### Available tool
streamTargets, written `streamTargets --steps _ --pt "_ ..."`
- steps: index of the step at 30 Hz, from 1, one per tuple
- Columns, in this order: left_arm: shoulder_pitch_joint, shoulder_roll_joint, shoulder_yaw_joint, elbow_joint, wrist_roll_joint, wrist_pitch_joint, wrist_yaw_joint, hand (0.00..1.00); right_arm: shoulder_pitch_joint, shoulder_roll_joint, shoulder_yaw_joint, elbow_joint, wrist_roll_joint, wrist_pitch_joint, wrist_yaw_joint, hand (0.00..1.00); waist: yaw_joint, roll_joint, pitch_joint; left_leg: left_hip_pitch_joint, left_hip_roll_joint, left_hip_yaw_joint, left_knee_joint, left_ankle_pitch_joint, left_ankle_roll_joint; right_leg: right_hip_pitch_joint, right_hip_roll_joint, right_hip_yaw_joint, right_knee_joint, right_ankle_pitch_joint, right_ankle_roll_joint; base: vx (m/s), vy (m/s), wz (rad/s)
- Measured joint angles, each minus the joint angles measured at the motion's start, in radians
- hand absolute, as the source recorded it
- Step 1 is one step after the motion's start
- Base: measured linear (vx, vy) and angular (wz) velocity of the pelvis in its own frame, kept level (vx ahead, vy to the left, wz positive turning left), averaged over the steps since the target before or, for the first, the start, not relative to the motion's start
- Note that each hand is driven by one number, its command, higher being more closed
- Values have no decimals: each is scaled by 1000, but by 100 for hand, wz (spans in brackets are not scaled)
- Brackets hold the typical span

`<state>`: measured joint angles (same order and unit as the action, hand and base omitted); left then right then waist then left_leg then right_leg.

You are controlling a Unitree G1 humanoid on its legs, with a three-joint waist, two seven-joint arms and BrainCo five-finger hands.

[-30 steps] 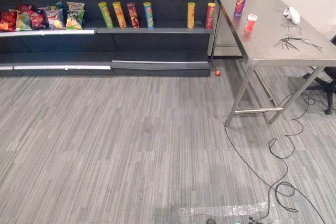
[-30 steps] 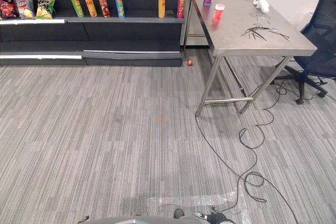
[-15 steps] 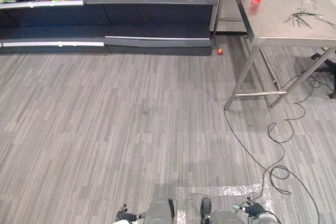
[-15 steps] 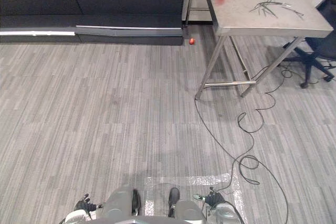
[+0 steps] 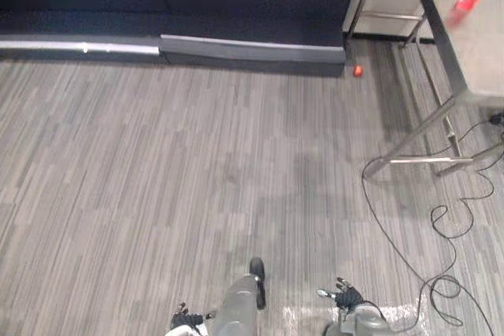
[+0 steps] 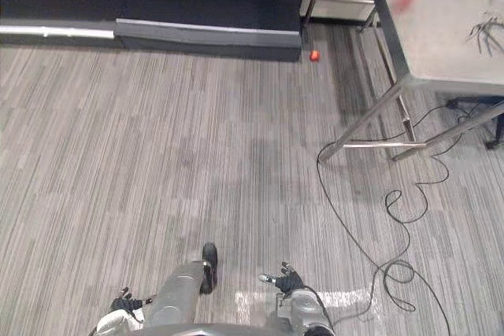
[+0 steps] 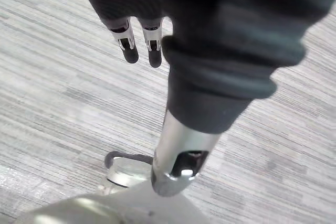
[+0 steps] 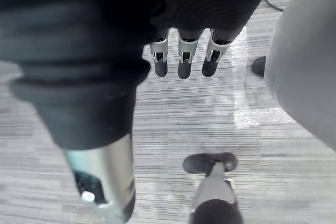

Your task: Put the gum and the chips on the shelf.

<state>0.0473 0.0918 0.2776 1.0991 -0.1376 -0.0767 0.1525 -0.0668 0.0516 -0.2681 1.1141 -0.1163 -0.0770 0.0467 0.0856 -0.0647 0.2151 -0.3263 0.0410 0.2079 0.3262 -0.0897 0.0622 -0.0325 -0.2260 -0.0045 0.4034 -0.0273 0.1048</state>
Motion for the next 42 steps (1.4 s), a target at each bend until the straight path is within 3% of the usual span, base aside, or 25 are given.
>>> streamTargets --steps 1,2,3,7,9,12,14,16,18,19,21,22,23,24,25,27,28,30,32,33,34,36,37,39,42 --pt "2 2 -2 1 4 0 0 0 0 -1 -1 0 0 0 0 0 0 1 0 31 -3 1 -20 -21 0 -40 -3 3 98 38 -8 392 247 -22" --pt "4 21 -26 5 2 2 -3 0 -3 -4 1 -10 1 0 4 0 -15 -9 -5 83 -20 2 -53 -37 15 -118 -25 1 267 135 -16 387 215 18" --pt "-5 27 -44 3 2 0 -5 0 -4 -9 3 -19 1 -2 7 0 -31 -10 -4 132 -35 -5 -75 -49 30 -176 -35 -8 424 136 -26 454 229 29" --pt "-15 6 -36 0 3 -1 -8 0 -11 -17 3 -50 10 -29 8 0 -46 16 1 314 -40 -20 -173 -87 37 -317 24 -82 629 -6 -51 340 109 8" --pt "-25 -4 -32 9 2 0 -8 0 -15 -21 -4 -54 24 -37 10 0 -57 17 2 380 -41 -27 -205 -97 36 -365 52 -159 564 -80 -51 328 7 15" --pt "-55 -49 8 30 9 -1 -24 0 -10 -43 -48 -56 40 -33 27 0 -65 31 9 455 -35 -61 -223 -146 25 -403 97 -255 222 -82 -54 396 -54 36" --pt "-55 -51 12 39 27 -1 -41 0 9 -48 -86 -54 39 -21 27 0 -83 34 8 502 -30 -109 -240 -177 7 -399 114 -267 -118 -9 -28 436 -99 62" --pt "-46 -56 44 49 35 0 -52 0 22 -45 -127 -72 41 -21 30 0 -103 35 9 582 -15 -154 -259 -216 -18 -398 104 -259 -297 36 -23 556 -152 70" --pt "-24 -59 71 52 37 -1 -60 0 33 -34 -126 -86 35 -19 31 0 -111 30 3 634 6 -189 -247 -246 -38 -386 102 -256 -266 31 -49 668 -232 67" --pt "-22 -71 84 46 38 -1 -70 0 34 -33 -125 -88 28 -19 37 0 -107 38 -1 651 37 -209 -207 -252 -45 -388 115 -254 -194 129 -86 872 -349 58" --pt "-17 -102 94 43 46 0 -82 0 32 -46 -126 -94 0 -17 48 0 -96 85 -28 602 103 -224 -59 -232 -78 -385 166 -276 -125 96 -135 751 -312 7" --pt "-17 -117 124 35 46 -1 -87 0 32 -58 -126 -95 -3 -12 48 0 -84 119 -35 540 140 -229 92 -170 -117 -361 209 -291 -121 65 -142 605 -244 -32" --pt "-20 -127 135 31 46 0 -90 0 32 -63 -123 -97 -3 -7 49 0 -85 128 -33 502 147 -238 180 -118 -124 -342 226 -290 -125 47 -148 758 -265 -41" --pt "-23 -135 157 16 44 2 -92 0 38 -72 -114 -101 -3 8 50 0 -87 146 -28 411 153 -270 386 76 -171 -284 258 -282 -155 18 -157 759 -179 -35" --pt "-22 -140 161 12 42 3 -93 0 41 -75 -113 -108 -3 17 49 0 -81 153 -24 344 159 -284 528 163 -215 -229 279 -268 -186 2 -165 889 -178 -44" --pt "-29 -128 161 -24 23 -1 -103 0 60 -63 -95 -107 0 33 48 0 -61 121 -1 196 164 -218 813 11 -189 -35 300 -205 -260 -26 -182 848 -164 -50" --pt "-27 -126 161 -35 23 -1 -104 0 71 -61 -77 -107 0 33 48 0 -54 110 -1 165 162 -196 832 -23 -174 5 297 -188 -277 -39 -185 569 -109 -41" --pt "-27 -119 160 -53 20 -3 -112 0 84 -56 -53 -108 1 33 48 0 -45 85 -9 62 166 -159 824 -88 -156 71 288 -151 -310 -85 -163 409 -11 -33" --pt "-24 -128 158 -84 -31 -10 -120 0 80 -57 -46 -102 8 35 46 0 -32 89 -12 -62 160 -148 638 -165 -134 138 272 -99 -317 -128 -137 542 146 -59" --pt "-25 -128 158 -85 -43 -12 -121 0 80 -55 -46 -100 8 35 46 0 -26 87 -13 -73 156 -144 562 -169 -135 152 263 -84 -316 -139 -126 496 203 -81" --pt "-23 -128 157 -90 -50 -17 -121 0 83 -51 -46 -95 8 34 47 0 -20 78 -15 -67 139 -146 329 -156 -137 179 229 -51 -316 -173 -99 480 306 -82" --pt "-12 -130 154 -89 -49 -23 -117 0 90 -53 -35 -97 7 29 48 0 -22 78 -25 -52 130 -197 43 -72 -142 217 193 -5 -315 -228 -68 546 390 -74" --pt "-4 -130 161 -88 -43 -24 -116 0 99 -49 -25 -90 7 29 47 0 -20 66 -46 -34 119 -171 21 46 -157 237 157 21 -313 -256 -54 555 386 -61" --pt "-1 -112 172 -88 -40 -30 -115 0 103 -25 -24 -77 6 28 51 0 -19 25 -85 -43 97 -120 71 -7 -133 213 122 72 -286 -237 -75 604 365 -61" --pt "-2 -82 201 -54 -45 -27 -116 0 105 15 -48 -49 -2 27 59 0 -15 -39 -126 23 79 -16 134 -91 -73 151 75 192 -118 -192 -55 524 293 -63"
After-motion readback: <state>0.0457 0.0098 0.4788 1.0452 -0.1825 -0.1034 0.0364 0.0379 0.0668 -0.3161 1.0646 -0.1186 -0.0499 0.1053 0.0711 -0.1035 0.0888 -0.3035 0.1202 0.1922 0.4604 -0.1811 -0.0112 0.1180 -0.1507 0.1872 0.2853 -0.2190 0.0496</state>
